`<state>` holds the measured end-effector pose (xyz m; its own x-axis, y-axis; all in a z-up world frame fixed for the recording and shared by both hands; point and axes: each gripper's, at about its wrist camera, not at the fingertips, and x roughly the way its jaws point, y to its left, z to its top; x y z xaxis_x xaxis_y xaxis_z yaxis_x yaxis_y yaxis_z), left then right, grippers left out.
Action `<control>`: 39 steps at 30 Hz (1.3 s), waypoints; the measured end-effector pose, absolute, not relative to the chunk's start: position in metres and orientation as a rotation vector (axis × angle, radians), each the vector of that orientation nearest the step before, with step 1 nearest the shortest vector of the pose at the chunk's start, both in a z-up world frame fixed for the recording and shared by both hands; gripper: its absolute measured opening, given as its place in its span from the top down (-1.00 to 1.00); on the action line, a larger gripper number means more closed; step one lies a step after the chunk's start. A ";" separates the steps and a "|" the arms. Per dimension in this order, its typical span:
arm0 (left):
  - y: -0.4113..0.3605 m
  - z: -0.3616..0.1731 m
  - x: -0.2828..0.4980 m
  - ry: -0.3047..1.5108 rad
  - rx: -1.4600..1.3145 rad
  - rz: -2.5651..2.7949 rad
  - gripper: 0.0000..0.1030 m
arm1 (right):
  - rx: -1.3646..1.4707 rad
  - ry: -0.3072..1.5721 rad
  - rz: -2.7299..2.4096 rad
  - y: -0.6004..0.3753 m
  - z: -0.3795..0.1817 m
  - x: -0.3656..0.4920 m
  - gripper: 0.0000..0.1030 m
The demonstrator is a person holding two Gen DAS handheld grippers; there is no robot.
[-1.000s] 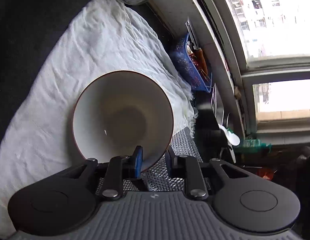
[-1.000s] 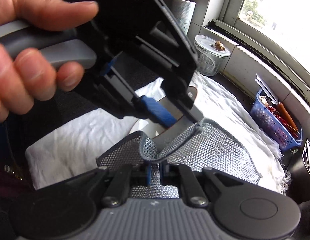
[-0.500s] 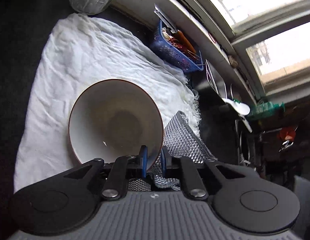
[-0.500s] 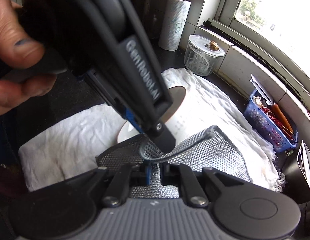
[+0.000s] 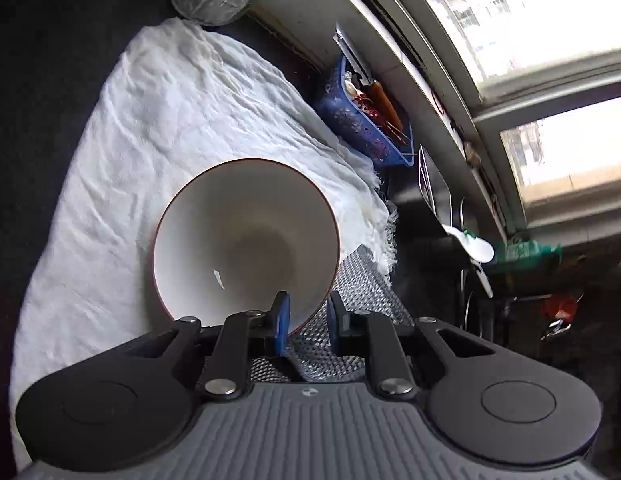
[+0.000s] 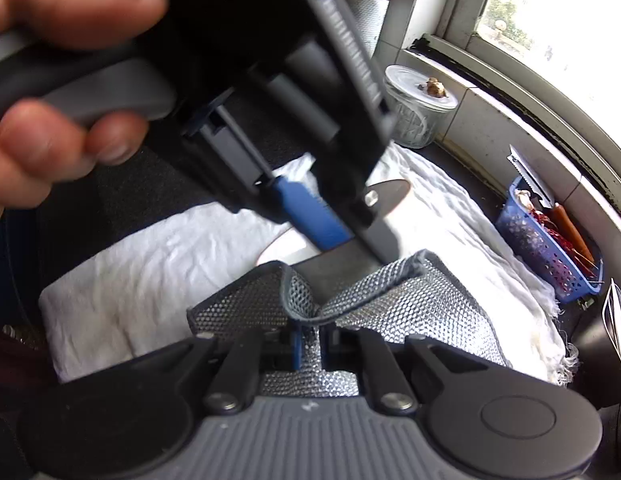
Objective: Clean bowl
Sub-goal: 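Rub the mesh pad on the bowl wall while the left gripper holds the rim, then lift the grey mesh pad away from the bowl with the right gripper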
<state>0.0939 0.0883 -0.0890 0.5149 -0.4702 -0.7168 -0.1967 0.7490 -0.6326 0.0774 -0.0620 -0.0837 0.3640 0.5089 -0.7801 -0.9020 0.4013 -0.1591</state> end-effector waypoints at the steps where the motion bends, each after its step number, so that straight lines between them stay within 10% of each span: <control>1: 0.083 -0.086 0.094 1.048 -0.659 -0.192 0.66 | -0.646 0.711 0.989 -0.063 -0.082 0.080 0.83; 19: 0.118 -0.114 0.094 0.932 -1.137 -0.178 0.80 | -0.671 0.705 1.061 -0.049 -0.093 0.059 0.84; 39: 0.073 -0.062 0.112 1.006 -0.262 -0.475 0.90 | -0.363 0.791 0.938 -0.122 -0.050 0.103 0.85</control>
<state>0.1123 0.0733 -0.0622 0.4455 -0.4963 -0.7451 0.2602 0.8681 -0.4227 0.1032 -0.1219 -0.0504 0.3444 0.5771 -0.7406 -0.8272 0.5596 0.0514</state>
